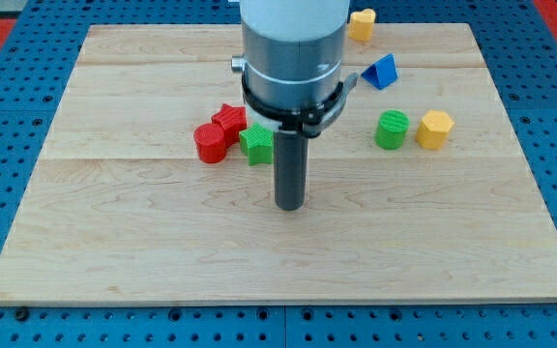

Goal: Move the green star to the left of the green circle

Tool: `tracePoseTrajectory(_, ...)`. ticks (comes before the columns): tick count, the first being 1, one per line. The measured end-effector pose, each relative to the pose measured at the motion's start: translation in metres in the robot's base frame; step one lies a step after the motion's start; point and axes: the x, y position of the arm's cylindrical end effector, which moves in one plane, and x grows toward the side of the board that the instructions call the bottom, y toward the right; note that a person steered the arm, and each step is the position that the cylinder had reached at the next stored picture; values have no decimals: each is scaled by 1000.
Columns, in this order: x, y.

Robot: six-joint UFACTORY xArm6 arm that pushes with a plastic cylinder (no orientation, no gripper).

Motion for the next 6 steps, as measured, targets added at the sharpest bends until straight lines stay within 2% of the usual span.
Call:
tracePoseTrajectory(1, -5, -54)
tracePoseTrajectory(2, -27, -82)
tracePoseTrajectory(3, -71, -72)
tracePoseTrajectory(6, -124, 6)
